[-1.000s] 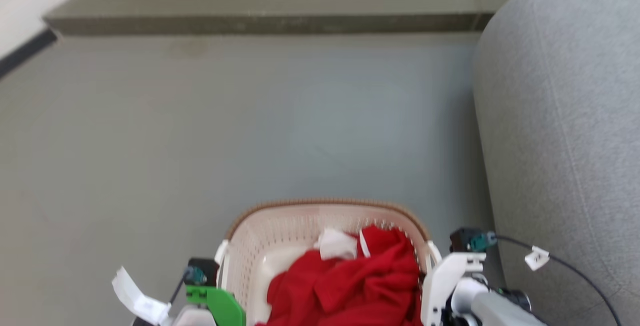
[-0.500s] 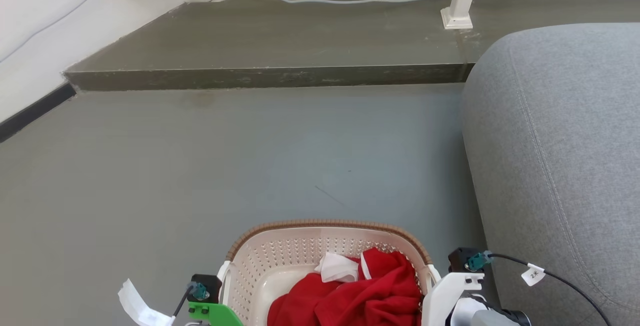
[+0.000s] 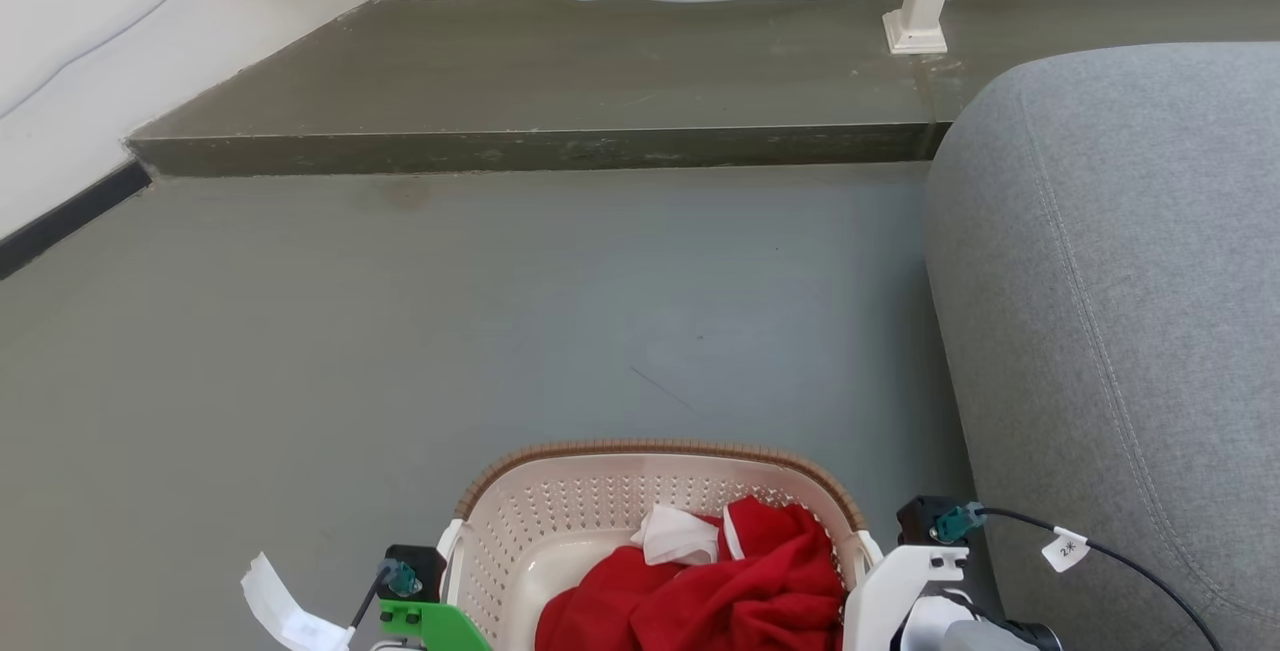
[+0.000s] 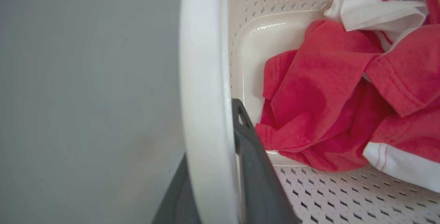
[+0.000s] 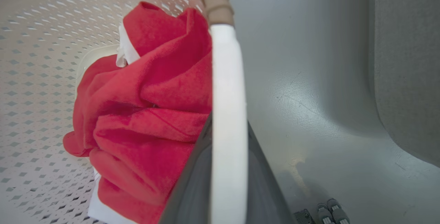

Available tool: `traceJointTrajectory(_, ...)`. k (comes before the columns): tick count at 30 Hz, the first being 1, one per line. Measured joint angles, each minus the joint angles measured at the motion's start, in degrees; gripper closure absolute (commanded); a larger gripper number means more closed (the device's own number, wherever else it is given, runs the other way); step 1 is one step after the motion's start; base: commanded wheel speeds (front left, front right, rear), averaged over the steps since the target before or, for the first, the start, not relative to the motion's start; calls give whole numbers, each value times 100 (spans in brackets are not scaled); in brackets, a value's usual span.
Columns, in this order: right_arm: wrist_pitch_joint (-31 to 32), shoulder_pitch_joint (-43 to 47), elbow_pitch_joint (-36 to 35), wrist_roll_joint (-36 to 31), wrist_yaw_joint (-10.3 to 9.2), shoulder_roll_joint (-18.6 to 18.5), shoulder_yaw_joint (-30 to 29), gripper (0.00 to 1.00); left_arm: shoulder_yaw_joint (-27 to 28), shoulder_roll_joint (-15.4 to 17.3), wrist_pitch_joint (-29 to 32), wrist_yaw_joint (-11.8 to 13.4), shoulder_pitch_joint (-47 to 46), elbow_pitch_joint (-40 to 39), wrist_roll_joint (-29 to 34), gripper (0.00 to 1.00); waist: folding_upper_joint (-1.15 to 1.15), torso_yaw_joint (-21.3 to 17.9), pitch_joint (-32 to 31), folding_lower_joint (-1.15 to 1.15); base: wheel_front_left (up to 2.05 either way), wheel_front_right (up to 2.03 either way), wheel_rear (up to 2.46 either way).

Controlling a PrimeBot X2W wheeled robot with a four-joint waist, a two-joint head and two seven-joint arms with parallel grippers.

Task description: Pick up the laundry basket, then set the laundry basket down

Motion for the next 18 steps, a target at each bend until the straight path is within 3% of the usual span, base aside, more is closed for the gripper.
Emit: traceJointTrajectory(18,-11,-54,-2,164,-91,-11,171,100,-116,9,3,137,2,-44,-140,100,0,-10,11,0,0,0,0)
